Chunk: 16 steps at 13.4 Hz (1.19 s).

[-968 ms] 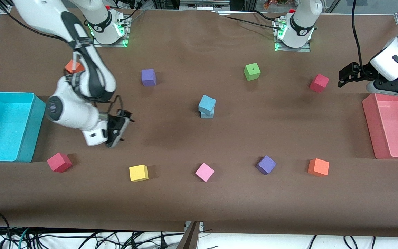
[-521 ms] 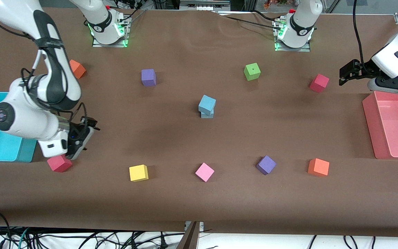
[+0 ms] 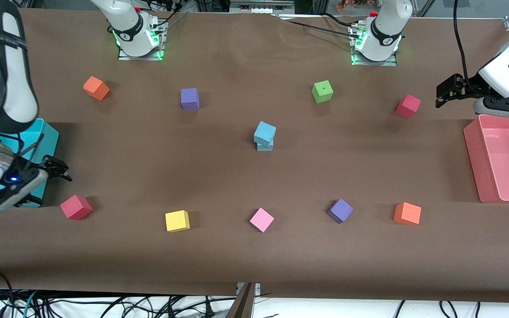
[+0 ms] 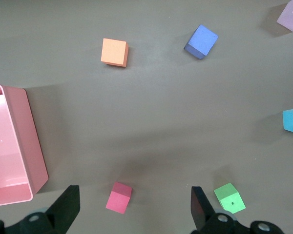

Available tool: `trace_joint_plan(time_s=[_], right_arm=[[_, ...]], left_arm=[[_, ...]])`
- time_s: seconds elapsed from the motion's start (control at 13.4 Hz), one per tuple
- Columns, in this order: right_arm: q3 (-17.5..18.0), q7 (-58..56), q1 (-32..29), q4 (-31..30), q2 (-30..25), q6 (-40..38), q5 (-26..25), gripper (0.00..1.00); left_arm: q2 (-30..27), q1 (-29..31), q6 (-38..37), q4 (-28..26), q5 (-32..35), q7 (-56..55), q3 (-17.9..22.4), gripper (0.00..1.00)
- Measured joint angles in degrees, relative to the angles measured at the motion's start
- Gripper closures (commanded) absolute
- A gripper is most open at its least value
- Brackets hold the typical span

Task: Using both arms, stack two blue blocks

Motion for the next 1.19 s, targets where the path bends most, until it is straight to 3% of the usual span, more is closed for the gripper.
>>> trace_joint_plan(time_s=[0.22,0.74,1.19], right_arm=[[-0.01,15.80,-0.73,-0.05,-4.67,-4.59,-0.47,0.00],[-0.08,37.02,-2.73,-0.19,-13.56,-20.52,-5.12,0.00],[0.16,40.94,-2.72,-3.02,-15.08,-23.19,-8.54,0.00]], left_arm=[[0.06,0.01,-0.08,0.03,0.00,0.00,0.03,0.00],[0.33,0.22,-0.16,0.10,0.00,0.00,0.21,0.00],[0.33,0.22,-0.80,0.32,0.00,0.00,0.25,0.00]])
